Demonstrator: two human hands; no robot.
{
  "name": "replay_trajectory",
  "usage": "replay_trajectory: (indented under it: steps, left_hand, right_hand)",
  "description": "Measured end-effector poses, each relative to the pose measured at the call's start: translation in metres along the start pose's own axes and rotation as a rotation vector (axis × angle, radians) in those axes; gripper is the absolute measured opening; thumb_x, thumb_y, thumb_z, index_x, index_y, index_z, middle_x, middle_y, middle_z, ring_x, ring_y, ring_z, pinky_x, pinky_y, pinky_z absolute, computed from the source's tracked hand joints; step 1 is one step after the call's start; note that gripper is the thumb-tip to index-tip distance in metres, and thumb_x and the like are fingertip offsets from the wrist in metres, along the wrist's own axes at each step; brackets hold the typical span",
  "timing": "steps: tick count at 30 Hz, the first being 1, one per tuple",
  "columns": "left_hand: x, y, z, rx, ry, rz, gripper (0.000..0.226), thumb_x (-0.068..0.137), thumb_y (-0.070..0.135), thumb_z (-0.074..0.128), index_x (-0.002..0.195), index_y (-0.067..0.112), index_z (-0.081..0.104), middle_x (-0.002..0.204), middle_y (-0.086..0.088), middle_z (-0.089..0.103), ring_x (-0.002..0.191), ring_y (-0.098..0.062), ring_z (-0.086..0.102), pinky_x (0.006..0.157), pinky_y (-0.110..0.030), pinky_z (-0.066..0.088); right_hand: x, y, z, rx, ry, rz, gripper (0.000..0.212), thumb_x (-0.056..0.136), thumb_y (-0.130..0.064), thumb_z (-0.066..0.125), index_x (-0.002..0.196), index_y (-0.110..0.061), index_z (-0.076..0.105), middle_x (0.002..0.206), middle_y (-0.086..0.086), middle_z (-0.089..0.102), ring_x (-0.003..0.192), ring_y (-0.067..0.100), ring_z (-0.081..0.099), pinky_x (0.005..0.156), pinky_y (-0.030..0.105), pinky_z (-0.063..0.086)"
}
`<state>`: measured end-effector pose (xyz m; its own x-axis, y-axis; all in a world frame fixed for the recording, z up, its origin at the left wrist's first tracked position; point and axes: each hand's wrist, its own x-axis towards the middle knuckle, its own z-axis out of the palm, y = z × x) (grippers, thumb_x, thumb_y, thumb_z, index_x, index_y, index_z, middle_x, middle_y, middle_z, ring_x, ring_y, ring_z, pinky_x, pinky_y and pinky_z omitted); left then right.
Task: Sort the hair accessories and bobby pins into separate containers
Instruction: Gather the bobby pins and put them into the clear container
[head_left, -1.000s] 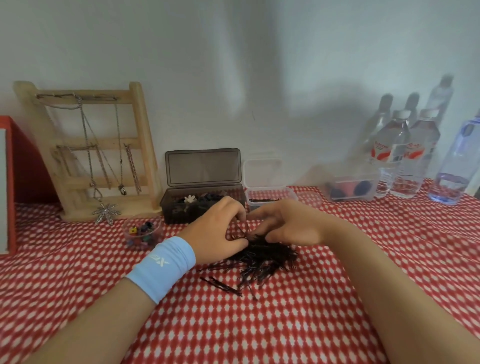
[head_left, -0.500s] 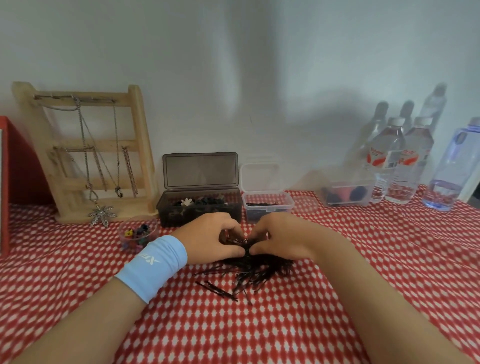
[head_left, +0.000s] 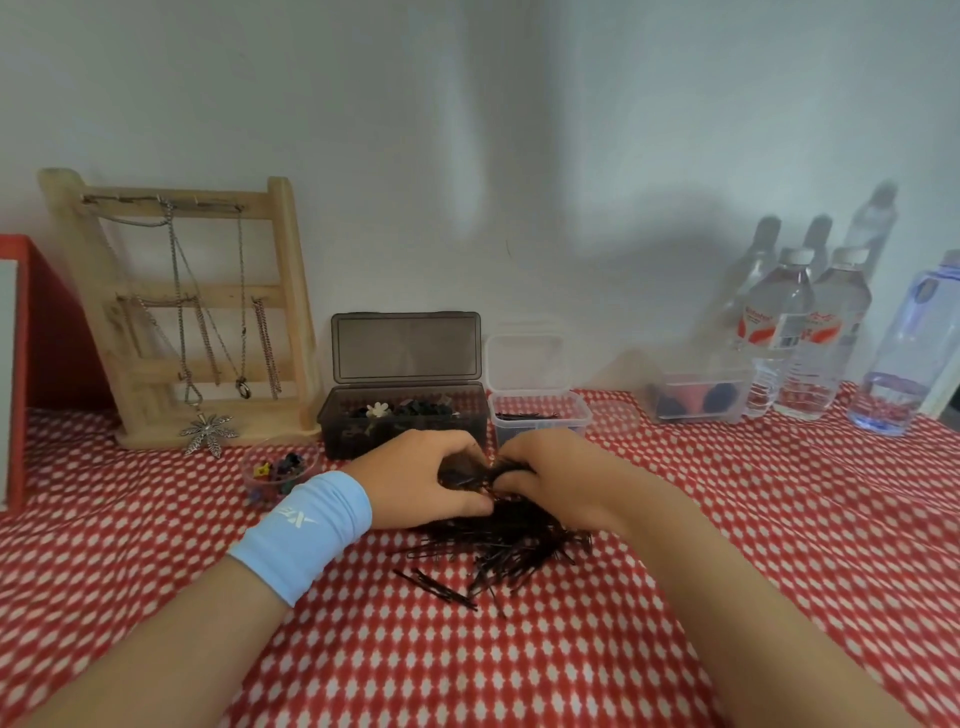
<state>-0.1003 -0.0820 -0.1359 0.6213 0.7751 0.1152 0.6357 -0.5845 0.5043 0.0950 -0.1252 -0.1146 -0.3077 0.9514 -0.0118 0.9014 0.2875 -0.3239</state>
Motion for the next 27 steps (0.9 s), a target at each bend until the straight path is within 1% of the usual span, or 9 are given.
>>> replay_trajectory:
  steps: [3, 7, 11, 13, 17, 19, 23, 25, 27]
  left_hand:
    - [0.001, 0.001, -0.002, -0.103, 0.052, -0.005, 0.018, 0.084, 0.037, 0.074, 0.101, 0.031, 0.069, 0.094, 0.017, 0.069, 0.084, 0.007, 0.063, 0.077, -0.014, 0.045]
    - [0.001, 0.004, -0.008, -0.191, 0.117, 0.007, 0.009, 0.086, 0.028, 0.074, 0.095, 0.031, 0.072, 0.092, 0.016, 0.071, 0.089, 0.004, 0.065, 0.087, -0.021, 0.050]
    - [0.002, 0.005, -0.012, -0.191, 0.142, 0.000, 0.010, 0.085, 0.031, 0.073, 0.095, 0.030, 0.072, 0.092, 0.015, 0.072, 0.089, 0.000, 0.066, 0.089, -0.030, 0.053]
    - [0.002, 0.007, -0.012, -0.209, 0.134, -0.015, 0.012, 0.085, 0.028, 0.074, 0.096, 0.027, 0.067, 0.091, 0.007, 0.072, 0.081, -0.005, 0.069, 0.081, -0.031, 0.058]
    - [-0.002, 0.009, -0.022, -0.317, -0.017, -0.135, 0.017, 0.090, 0.016, 0.069, 0.100, 0.016, 0.055, 0.078, -0.008, 0.074, 0.066, -0.017, 0.071, 0.060, -0.028, 0.058]
    - [-0.004, 0.004, -0.030, -0.247, -0.146, -0.163, 0.010, 0.092, 0.018, 0.067, 0.099, 0.016, 0.060, 0.079, -0.005, 0.075, 0.068, -0.014, 0.069, 0.062, -0.025, 0.057]
    - [-0.007, 0.000, -0.032, -0.079, -0.321, -0.110, 0.017, 0.087, 0.034, 0.072, 0.103, 0.034, 0.067, 0.099, 0.011, 0.072, 0.090, -0.007, 0.068, 0.083, -0.024, 0.054]
    - [-0.008, 0.006, -0.031, -0.043, -0.319, -0.098, 0.024, 0.084, 0.045, 0.072, 0.107, 0.041, 0.066, 0.108, 0.019, 0.067, 0.096, 0.001, 0.063, 0.091, -0.022, 0.048]
    - [-0.007, 0.011, -0.032, -0.064, -0.286, -0.121, 0.027, 0.085, 0.050, 0.069, 0.111, 0.042, 0.066, 0.111, 0.022, 0.065, 0.096, 0.001, 0.064, 0.093, -0.025, 0.050]
  right_hand:
    - [-0.003, 0.003, -0.003, 0.110, 0.061, -0.003, 0.020, 0.102, -0.034, 0.056, 0.106, -0.021, 0.070, 0.094, -0.007, 0.067, 0.086, 0.008, 0.060, 0.077, 0.024, 0.050]
    - [-0.007, -0.002, -0.004, 0.191, 0.049, -0.053, 0.011, 0.103, -0.029, 0.053, 0.098, -0.032, 0.063, 0.094, -0.012, 0.063, 0.085, 0.002, 0.058, 0.072, 0.018, 0.046]
    - [-0.005, -0.009, 0.002, 0.187, -0.033, -0.045, 0.020, 0.106, -0.026, 0.047, 0.121, -0.028, 0.059, 0.108, -0.009, 0.064, 0.097, 0.006, 0.059, 0.090, 0.028, 0.050]
    - [-0.005, -0.008, 0.000, 0.200, -0.047, -0.022, 0.020, 0.106, -0.024, 0.046, 0.120, -0.026, 0.061, 0.104, -0.011, 0.063, 0.094, 0.006, 0.059, 0.086, 0.025, 0.049]
    - [-0.009, -0.005, -0.006, 0.273, -0.055, 0.044, 0.016, 0.106, -0.025, 0.046, 0.109, -0.024, 0.062, 0.096, -0.013, 0.060, 0.092, 0.008, 0.058, 0.075, 0.019, 0.042]
    - [-0.009, -0.002, -0.006, 0.309, -0.052, 0.077, 0.018, 0.107, -0.026, 0.045, 0.111, -0.023, 0.062, 0.105, -0.007, 0.064, 0.105, 0.016, 0.058, 0.092, 0.029, 0.042]
    - [-0.007, -0.001, -0.005, 0.380, 0.010, 0.090, 0.025, 0.105, -0.026, 0.044, 0.113, -0.022, 0.068, 0.110, -0.006, 0.070, 0.119, 0.011, 0.053, 0.116, 0.040, -0.005]
    - [-0.006, 0.000, -0.006, 0.531, 0.076, 0.092, 0.025, 0.102, -0.023, 0.047, 0.107, -0.022, 0.072, 0.109, -0.007, 0.072, 0.113, 0.009, 0.058, 0.113, 0.028, 0.017]
    - [-0.007, -0.003, -0.007, 0.634, 0.115, 0.062, 0.025, 0.101, -0.020, 0.049, 0.109, -0.024, 0.072, 0.107, -0.008, 0.074, 0.101, 0.003, 0.064, 0.091, 0.009, 0.038]
